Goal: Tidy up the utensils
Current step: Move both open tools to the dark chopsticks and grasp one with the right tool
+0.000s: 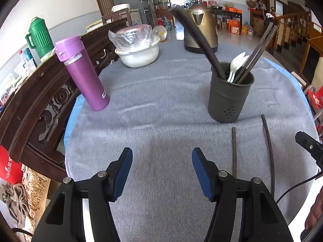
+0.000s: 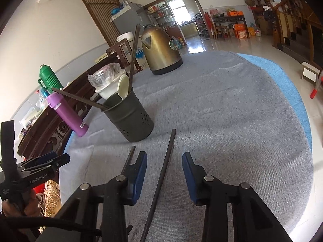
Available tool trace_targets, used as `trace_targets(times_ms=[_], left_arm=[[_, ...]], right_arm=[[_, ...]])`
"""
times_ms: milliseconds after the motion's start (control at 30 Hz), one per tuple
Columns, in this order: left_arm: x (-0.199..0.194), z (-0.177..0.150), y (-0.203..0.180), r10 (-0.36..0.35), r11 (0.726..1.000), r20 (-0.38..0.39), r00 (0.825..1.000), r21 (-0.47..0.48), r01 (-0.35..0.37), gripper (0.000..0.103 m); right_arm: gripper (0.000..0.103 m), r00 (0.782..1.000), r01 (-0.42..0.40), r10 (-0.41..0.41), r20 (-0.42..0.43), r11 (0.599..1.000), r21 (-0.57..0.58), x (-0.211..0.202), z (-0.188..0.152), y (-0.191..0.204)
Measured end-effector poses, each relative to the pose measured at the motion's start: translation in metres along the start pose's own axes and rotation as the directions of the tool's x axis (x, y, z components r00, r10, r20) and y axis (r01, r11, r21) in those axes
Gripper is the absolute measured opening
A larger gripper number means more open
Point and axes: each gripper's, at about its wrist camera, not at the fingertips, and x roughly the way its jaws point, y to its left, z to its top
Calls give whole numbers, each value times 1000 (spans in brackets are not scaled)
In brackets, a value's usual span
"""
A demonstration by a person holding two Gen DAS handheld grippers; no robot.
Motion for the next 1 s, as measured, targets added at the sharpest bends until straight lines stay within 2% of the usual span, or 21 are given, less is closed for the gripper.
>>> trace_targets(times_ms=[433, 667, 800, 933, 1000], left_arm=[[18, -4, -4, -27, 1000, -63, 998, 5, 27, 62], [32, -5, -9, -71, 997, -113, 991, 1, 72, 62], [43, -1, -14, -133, 991, -144, 981, -16, 132, 62], [56, 5, -22, -227, 974, -187, 956, -56, 221, 62], [60, 6, -28, -253, 968, -200, 947, -58, 246, 62]], right_arm=[[40, 999, 3, -2, -50, 1000, 16, 18, -2, 4], [40, 997, 5, -5, -75, 1000, 6, 27, -5, 7], [39, 996, 9, -8, -85, 1000, 8, 33, -2, 11], [39, 994, 37, -38, -103, 999, -17, 43, 4, 18], [39, 991, 54, -57, -123, 998, -27, 50, 7, 21]])
